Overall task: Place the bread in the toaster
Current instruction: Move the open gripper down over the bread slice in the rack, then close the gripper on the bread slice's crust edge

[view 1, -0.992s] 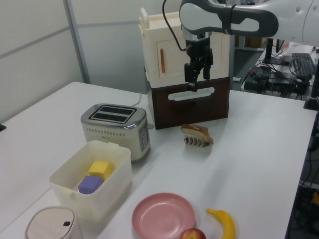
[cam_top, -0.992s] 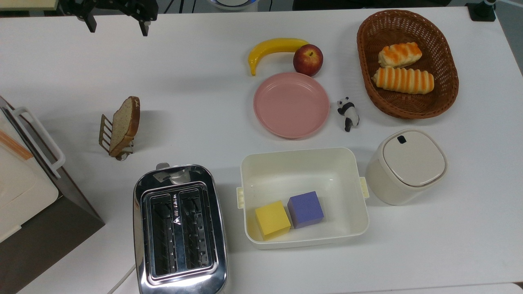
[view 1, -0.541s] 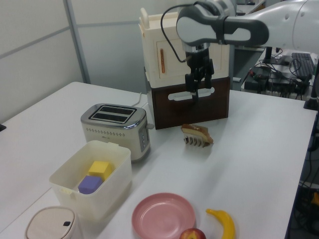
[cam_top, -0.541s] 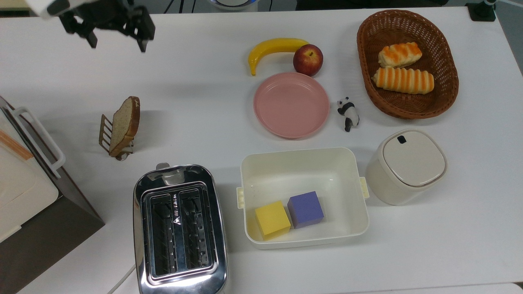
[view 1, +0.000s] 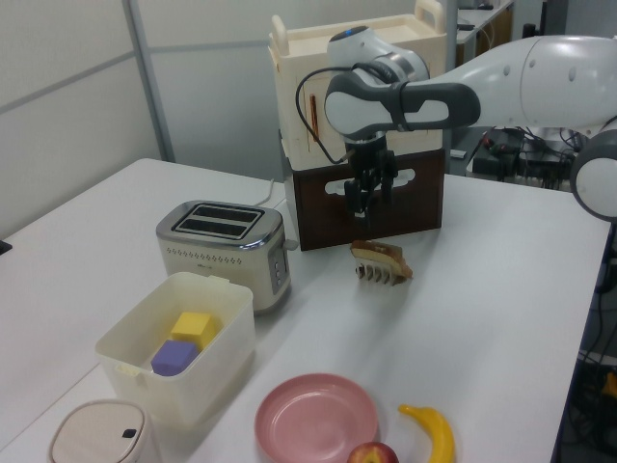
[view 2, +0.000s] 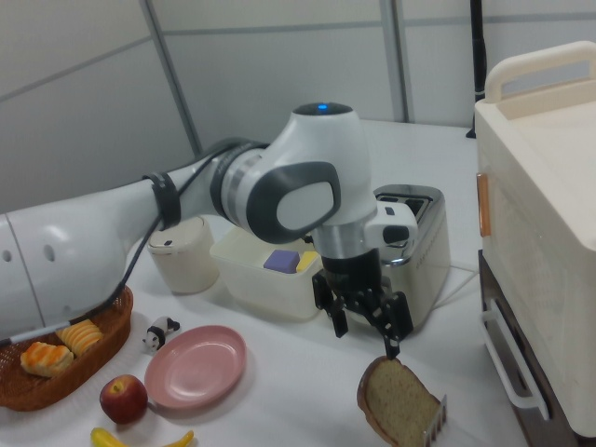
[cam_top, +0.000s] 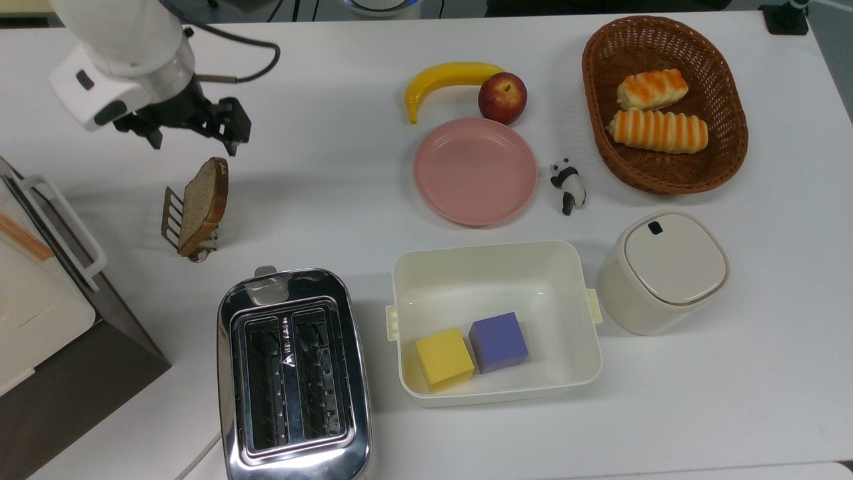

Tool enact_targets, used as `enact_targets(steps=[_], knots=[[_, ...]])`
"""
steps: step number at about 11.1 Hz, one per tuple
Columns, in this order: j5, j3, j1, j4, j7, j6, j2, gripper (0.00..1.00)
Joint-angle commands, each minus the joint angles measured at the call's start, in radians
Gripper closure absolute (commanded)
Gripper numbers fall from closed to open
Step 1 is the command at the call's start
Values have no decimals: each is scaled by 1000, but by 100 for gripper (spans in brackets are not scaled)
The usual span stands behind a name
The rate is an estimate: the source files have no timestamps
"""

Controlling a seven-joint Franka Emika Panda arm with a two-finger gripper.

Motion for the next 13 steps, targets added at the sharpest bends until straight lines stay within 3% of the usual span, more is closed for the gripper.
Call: enact_targets(steps=[1, 5, 6, 8, 9, 11, 13], knots=[[1, -5, 13, -40, 5, 77, 27, 0], [-27, 1, 22, -60, 9, 91, 59, 0], [-31, 1, 25, -65, 7, 93, 61, 12], [-33, 1, 23, -65, -4, 91, 61, 61], [-33, 1, 22, -66, -5, 90, 59, 74], [-33, 1, 20, -63, -5, 90, 58, 96], [-34, -1, 20, -57, -2, 85, 56, 100]])
